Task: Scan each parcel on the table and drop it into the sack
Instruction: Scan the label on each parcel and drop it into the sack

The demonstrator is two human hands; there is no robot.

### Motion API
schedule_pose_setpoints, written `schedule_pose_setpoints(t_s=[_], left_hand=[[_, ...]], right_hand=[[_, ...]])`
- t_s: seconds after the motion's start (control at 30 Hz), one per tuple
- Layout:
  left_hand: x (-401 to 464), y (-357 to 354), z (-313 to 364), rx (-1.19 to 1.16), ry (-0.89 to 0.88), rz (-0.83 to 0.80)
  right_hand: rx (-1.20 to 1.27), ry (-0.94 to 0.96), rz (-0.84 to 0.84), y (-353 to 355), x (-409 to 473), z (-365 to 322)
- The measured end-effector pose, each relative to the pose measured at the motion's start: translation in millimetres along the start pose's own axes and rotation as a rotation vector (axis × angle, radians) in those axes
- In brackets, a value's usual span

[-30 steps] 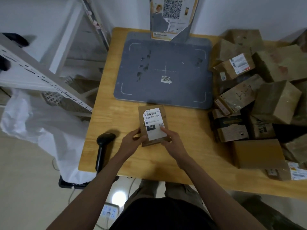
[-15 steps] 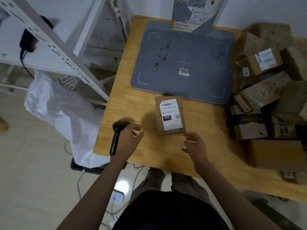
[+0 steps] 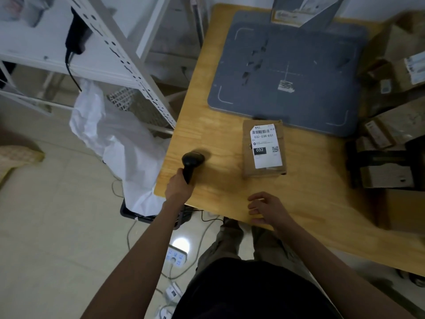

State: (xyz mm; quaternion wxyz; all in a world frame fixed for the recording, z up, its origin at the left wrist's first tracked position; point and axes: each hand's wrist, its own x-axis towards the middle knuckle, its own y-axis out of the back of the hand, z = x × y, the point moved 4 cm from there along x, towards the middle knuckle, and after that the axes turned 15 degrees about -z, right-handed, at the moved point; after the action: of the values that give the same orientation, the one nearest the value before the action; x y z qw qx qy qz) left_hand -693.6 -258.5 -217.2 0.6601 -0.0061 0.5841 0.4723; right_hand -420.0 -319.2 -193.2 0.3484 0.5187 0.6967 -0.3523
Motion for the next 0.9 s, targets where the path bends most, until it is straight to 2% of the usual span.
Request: schedule_pose_setpoints(t_s=[0.13,0.37,0.47,0.57,0.73,0.9], left_hand=[[-9,2,5,0.002,-0.025,-0.021],[-62,-5,33,-0.173,-0.238,-0.002],[-83,-7,51,-0.208,-0.326,-0.008],[-100,-8,70,-0.227,-0.39,-0.017],[-112,-12,102,-0.296,-0.483,-0.07],[-107,-16,141,-0.388,-0.535,-0.246]], right_hand=[[-0.04,0.038,-0.065,-17,-1,-15],[-0.1,0.164,-0.231,-56,-3,-47],[-0.087,0.221,-0.24,-71,-7,-62],[-0.023,0.293,-0.207,-75,-11,-77],[-0.094,0.41,-0.036,-51,-24,-95],[-0.077,0.439,0.088,-9,-38,-104]])
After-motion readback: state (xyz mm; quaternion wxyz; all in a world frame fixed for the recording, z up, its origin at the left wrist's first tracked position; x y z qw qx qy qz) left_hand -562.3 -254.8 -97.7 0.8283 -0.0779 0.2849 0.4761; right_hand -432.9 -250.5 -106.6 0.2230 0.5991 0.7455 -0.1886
